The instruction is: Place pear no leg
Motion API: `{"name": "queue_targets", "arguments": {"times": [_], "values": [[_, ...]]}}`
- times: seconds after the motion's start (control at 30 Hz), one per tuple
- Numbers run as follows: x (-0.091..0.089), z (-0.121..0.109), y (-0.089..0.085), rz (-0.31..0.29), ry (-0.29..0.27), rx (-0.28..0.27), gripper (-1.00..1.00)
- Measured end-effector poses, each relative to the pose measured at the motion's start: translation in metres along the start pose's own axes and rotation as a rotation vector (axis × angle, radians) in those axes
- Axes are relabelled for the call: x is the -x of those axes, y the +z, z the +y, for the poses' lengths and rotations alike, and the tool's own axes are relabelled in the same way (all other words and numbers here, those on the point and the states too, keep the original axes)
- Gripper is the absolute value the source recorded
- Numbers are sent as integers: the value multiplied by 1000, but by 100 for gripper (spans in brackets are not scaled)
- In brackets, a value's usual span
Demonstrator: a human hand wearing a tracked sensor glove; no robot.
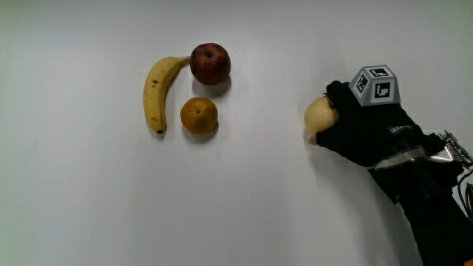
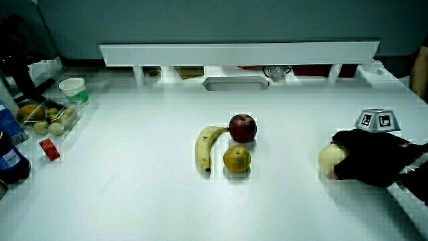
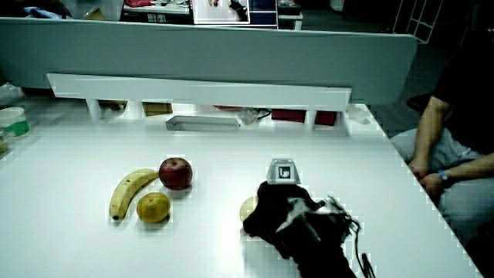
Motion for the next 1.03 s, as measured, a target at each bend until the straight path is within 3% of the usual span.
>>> {"name": "queue_targets", "arguments": {"times": [0.1, 0.17, 0.23, 0.37, 0.43, 0.57, 0.73, 0.8, 0.83, 0.87, 0.93, 0.97, 1.0, 1.03], "values": [[-2, -1, -1, 37, 13, 48, -56], [-4, 0, -1, 22, -5, 90, -67], [-5, -5, 2, 27, -11, 90, -78], [6, -32, 18, 1, 17, 36, -100], [15, -48, 26, -22, 33, -16, -100], [43, -90, 41, -82, 137, -120, -100], [73, -123, 44, -78, 295, -61, -100], [83, -135, 43, -117, 333, -91, -100], [91, -144, 46, -88, 380, -70, -100], [97, -150, 43, -102, 416, -58, -100], [110, -163, 39, -51, 518, 21, -100], [116, -168, 36, -89, 533, 10, -100], [120, -168, 26, -91, 579, 74, -100], [127, -179, 29, -120, 598, 50, -100]]}}
